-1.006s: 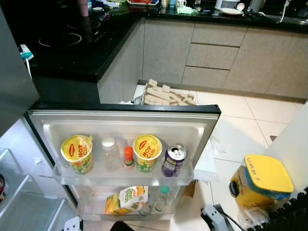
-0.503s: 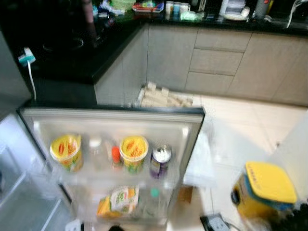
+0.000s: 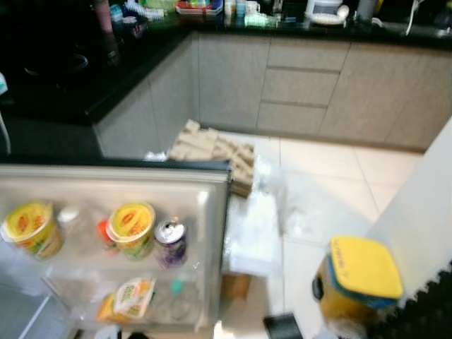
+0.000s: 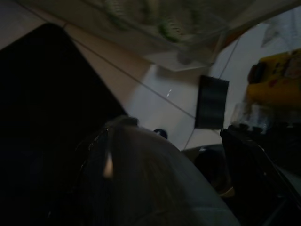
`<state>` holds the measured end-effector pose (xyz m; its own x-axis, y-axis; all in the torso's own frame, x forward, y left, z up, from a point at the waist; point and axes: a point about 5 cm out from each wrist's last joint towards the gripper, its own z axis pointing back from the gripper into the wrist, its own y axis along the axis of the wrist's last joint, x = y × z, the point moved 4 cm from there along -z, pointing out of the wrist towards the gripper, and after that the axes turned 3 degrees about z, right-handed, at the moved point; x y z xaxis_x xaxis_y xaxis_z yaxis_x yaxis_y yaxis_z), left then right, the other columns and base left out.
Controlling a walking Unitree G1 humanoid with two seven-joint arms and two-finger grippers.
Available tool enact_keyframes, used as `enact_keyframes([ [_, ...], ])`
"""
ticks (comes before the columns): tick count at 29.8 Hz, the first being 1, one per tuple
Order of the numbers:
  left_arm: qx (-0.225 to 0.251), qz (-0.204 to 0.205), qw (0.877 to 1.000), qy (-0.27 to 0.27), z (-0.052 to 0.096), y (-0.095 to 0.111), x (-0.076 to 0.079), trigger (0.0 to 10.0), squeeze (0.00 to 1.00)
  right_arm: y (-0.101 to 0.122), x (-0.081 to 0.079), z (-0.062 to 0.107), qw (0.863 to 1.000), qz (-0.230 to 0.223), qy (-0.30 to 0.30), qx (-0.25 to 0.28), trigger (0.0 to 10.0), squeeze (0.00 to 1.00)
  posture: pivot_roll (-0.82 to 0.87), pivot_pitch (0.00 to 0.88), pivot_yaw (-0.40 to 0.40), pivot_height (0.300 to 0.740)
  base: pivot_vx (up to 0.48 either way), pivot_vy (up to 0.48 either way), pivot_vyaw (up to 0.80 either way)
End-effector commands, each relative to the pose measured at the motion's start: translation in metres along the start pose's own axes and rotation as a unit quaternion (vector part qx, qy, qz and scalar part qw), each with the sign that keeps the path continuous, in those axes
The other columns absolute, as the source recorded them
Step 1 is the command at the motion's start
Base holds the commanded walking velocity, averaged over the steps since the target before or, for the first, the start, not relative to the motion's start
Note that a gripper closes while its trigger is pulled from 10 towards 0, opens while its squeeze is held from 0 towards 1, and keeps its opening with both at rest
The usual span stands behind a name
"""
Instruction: Restocking fridge
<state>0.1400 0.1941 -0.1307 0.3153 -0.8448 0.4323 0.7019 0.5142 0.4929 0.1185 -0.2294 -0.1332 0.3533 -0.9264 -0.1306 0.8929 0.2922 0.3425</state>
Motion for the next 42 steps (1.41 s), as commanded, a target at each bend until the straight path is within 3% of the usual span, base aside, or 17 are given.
enact_keyframes([
  [1,-0.003,0.004,1.0,0.011,0.002,-0.001,-0.005,10.0,0.0,-0.001,-0.006,-0.003,1.0,0.002,0.004,0.001,10.0,0.0,-0.08,0.0,-0.041,0.74,0.0,0.0,0.0],
  [12,0.044,-0.013,0.998,0.049,0.005,0.02,-0.019,10.0,0.0,0.008,0.004,-0.001,1.0,-0.003,-0.025,0.015,10.0,0.0,-0.08,0.0,-0.043,0.74,0.0,0.0,0.0],
  [17,0.113,-0.013,0.991,0.068,0.007,0.059,-0.028,10.0,0.0,0.015,0.008,-0.001,0.999,-0.007,-0.032,0.025,10.0,0.0,-0.07,0.0,-0.043,0.74,0.0,0.0,0.0],
  [22,0.142,-0.026,0.987,0.065,0.008,0.078,-0.028,10.0,0.0,0.017,0.008,-0.001,0.999,-0.009,-0.035,0.029,10.0,0.0,-0.07,0.0,-0.04,0.74,0.0,0.0,0.0],
  [24,0.179,-0.043,0.982,0.053,0.01,0.1,-0.026,10.0,0.0,0.019,0.013,0.0,0.998,-0.02,-0.049,0.033,10.0,0.0,-0.07,0.0,-0.036,0.74,0.0,0.0,0.0],
  [32,0.203,-0.069,0.976,0.047,0.014,0.115,-0.026,10.0,0.0,0.031,0.024,0.004,0.995,-0.044,-0.067,0.059,10.0,0.0,-0.07,0.0,-0.033,0.74,0.0,0.0,0.0],
  [42,0.197,-0.089,0.975,0.046,0.015,0.11,-0.026,10.0,0.0,0.048,0.02,0.002,0.995,-0.029,-0.051,0.082,10.0,0.0,-0.07,0.004,-0.029,0.705,0.0,0.0,0.0],
])
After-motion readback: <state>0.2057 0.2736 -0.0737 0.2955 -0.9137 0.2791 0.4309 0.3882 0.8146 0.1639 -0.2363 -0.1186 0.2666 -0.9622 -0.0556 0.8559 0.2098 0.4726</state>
